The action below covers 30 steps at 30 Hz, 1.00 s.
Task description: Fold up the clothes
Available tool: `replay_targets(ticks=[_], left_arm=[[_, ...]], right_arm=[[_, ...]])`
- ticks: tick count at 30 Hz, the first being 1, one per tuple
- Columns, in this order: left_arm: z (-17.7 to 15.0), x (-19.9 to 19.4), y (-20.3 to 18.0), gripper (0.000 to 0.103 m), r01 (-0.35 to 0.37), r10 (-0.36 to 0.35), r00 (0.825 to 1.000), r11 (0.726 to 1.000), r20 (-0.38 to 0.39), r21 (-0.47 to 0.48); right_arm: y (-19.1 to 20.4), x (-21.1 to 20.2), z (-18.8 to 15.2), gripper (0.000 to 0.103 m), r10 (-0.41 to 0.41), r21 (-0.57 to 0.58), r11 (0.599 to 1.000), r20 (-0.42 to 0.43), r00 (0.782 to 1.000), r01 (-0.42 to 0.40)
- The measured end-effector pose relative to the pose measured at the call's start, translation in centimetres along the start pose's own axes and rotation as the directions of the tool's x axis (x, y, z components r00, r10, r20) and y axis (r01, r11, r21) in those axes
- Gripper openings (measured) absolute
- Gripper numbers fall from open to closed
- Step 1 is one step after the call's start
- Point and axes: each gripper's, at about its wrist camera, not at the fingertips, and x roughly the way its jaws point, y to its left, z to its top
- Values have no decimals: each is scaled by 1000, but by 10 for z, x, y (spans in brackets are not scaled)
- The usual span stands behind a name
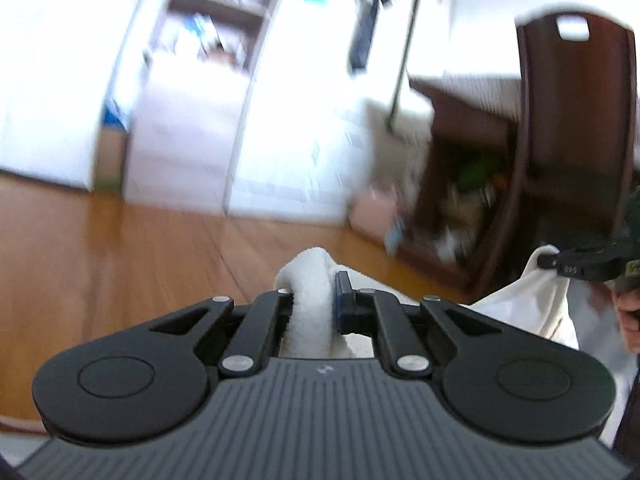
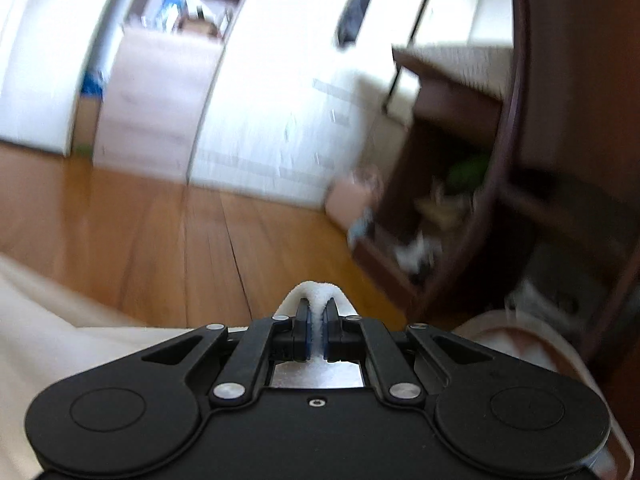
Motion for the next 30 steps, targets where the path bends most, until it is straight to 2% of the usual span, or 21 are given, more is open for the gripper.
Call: replay_targets(ticks=[2, 3, 4, 6, 7, 8, 9, 10, 11, 13, 15, 18, 19, 20, 21, 22, 23, 25, 26, 28, 30], left_arm=[[29, -29, 5, 8, -39, 40, 994, 999, 102, -14], [42, -48, 6, 8, -75, 74, 983, 997, 168, 3], [52, -68, 0, 8, -135, 119, 961, 990, 251, 49], [60, -105, -19, 8, -283, 188, 883, 944, 431, 168], [61, -117, -21, 8, -331, 211, 860, 923, 464, 194], [63, -126, -21, 9, -364, 235, 852, 908, 468, 206], [57, -126, -8, 9, -388, 287, 859, 905, 423, 175], [47, -121, 12, 9, -409, 351, 873, 905, 339, 116], [36, -116, 32, 9, -434, 408, 878, 899, 248, 59], [15, -105, 72, 9, -494, 496, 867, 868, 54, -47], [-14, -94, 115, 9, -566, 550, 823, 814, -139, -127], [-79, -88, 179, 9, -680, 595, 716, 713, -366, -172], [-89, -93, 196, 9, -694, 577, 702, 686, -418, -219], [-94, -99, 212, 9, -697, 546, 702, 659, -458, -283], [-95, -105, 224, 9, -688, 523, 716, 642, -462, -339], [-91, -108, 228, 9, -679, 526, 727, 644, -441, -351], [-86, -106, 228, 10, -685, 546, 720, 657, -428, -314], [-85, -97, 225, 10, -699, 568, 699, 672, -435, -246], [-89, -94, 225, 10, -697, 560, 697, 675, -447, -242], [-93, -93, 225, 10, -676, 517, 717, 680, -468, -283], [-91, -94, 224, 10, -666, 509, 723, 692, -467, -278]], right_arm=[[11, -3, 36, 5, 26, -5, 1000, 73, 997, -26], [19, -6, 55, 5, 51, -5, 999, 117, 992, -51], [30, -11, 73, 5, 86, -6, 996, 166, 982, -86], [55, -26, 102, 6, 178, -6, 983, 273, 945, -183], [68, -31, 114, 10, 243, -13, 968, 314, 918, -252], [82, -32, 122, 11, 311, -25, 947, 327, 892, -321], [94, -30, 125, 25, 348, -31, 934, 315, 883, -357], [110, -28, 124, 56, 372, -37, 926, 280, 885, -377], [124, -27, 118, 66, 382, -43, 923, 234, 894, -383], [146, -25, 89, 71, 410, -54, 912, 156, 899, -406], [153, -21, 41, 71, 473, -58, 880, 23, 881, -471], [150, -12, -37, 71, 533, -26, 836, -192, 824, -547], [144, -9, -62, 71, 540, -5, 829, -251, 803, -559], [133, -7, -89, 71, 540, 34, 830, -300, 787, -557], [123, -4, -113, 71, 541, 79, 831, -344, 767, -551], [111, -2, -132, 71, 547, 139, 832, -378, 747, -538], [100, 0, -148, 71, 550, 192, 832, -403, 731, -520], [81, -3, -166, 71, 539, 248, 842, -416, 732, -479], [71, -5, -174, 71, 534, 275, 845, -423, 732, -458], [51, -8, -192, 71, 524, 329, 849, -437, 731, -413], [32, -11, -209, 71, 515, 380, 850, -451, 729, -365]])
